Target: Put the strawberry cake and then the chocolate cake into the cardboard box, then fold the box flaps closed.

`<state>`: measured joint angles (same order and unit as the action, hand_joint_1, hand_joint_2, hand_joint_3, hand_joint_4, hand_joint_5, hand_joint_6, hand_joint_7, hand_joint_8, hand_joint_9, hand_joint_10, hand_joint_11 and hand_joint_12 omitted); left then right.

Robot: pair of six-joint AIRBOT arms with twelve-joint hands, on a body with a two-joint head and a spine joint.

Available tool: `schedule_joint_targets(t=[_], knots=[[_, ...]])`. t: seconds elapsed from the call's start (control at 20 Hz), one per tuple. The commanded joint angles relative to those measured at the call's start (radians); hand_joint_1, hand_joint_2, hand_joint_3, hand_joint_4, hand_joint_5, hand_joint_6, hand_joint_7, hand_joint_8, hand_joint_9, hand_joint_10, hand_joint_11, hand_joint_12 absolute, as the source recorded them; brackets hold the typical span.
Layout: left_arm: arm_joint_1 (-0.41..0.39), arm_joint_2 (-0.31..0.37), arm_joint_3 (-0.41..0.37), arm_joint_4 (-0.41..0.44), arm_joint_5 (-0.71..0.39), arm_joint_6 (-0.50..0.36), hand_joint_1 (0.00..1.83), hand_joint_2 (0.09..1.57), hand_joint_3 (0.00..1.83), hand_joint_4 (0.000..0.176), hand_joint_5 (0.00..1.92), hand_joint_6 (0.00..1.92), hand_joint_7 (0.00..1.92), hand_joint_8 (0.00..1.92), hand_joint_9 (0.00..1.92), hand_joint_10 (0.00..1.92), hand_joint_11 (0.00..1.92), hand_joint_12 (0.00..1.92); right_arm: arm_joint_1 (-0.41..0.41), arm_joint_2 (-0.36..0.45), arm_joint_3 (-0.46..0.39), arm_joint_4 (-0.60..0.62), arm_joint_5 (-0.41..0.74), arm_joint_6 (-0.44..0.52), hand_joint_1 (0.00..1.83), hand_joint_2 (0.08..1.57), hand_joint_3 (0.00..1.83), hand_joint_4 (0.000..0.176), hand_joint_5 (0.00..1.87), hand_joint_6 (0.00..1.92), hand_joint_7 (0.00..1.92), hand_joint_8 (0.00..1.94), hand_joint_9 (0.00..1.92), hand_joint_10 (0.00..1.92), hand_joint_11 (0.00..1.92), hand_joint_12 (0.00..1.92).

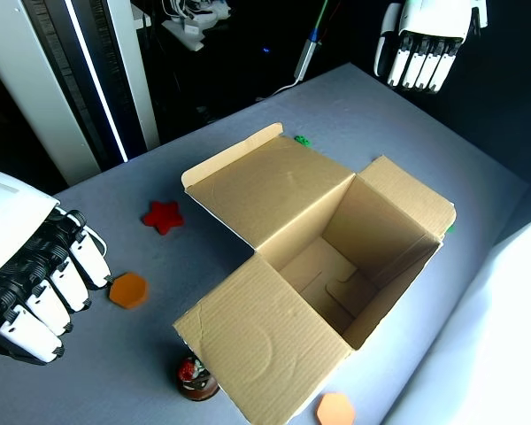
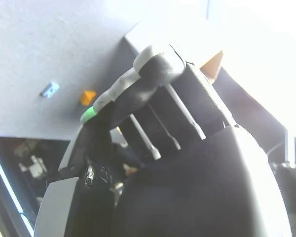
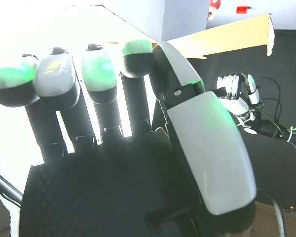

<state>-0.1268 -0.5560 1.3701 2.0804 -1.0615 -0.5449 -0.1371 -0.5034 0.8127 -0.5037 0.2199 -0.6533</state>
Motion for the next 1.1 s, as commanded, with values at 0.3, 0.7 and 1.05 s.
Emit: schedule_joint_targets(t=[0.3,0.7,1.05], knots=[[-0.009,0.016,-0.033,-0.072,0.013,-0.004,0.33,1.15,0.00,0.094,0.16,0.00,0.24,0.00,0.33,0.01,0.00,0.95,0.016,0.013,0.003,0.017,0.096,-0.001,0.02,1.18,0.00,0.002,0.25,0.02,0.32,0.00,0.27,0.26,0.00,1.39],[0.006,0.019,-0.072,-0.037,0.004,-0.016,0.40,1.11,0.00,0.064,0.15,0.00,0.20,0.00,0.27,0.00,0.00,0.88,0.015,0.014,0.003,0.017,0.096,-0.002,0.26,1.13,0.00,0.021,0.21,0.00,0.26,0.00,0.24,0.20,0.00,1.29],[0.016,0.023,-0.107,-0.046,-0.003,-0.016,0.64,1.04,0.00,0.062,0.10,0.00,0.15,0.00,0.21,0.00,0.00,0.77,0.016,0.013,0.003,0.017,0.099,-0.003,0.65,1.11,0.00,0.019,0.12,0.00,0.14,0.00,0.14,0.12,0.00,1.02]])
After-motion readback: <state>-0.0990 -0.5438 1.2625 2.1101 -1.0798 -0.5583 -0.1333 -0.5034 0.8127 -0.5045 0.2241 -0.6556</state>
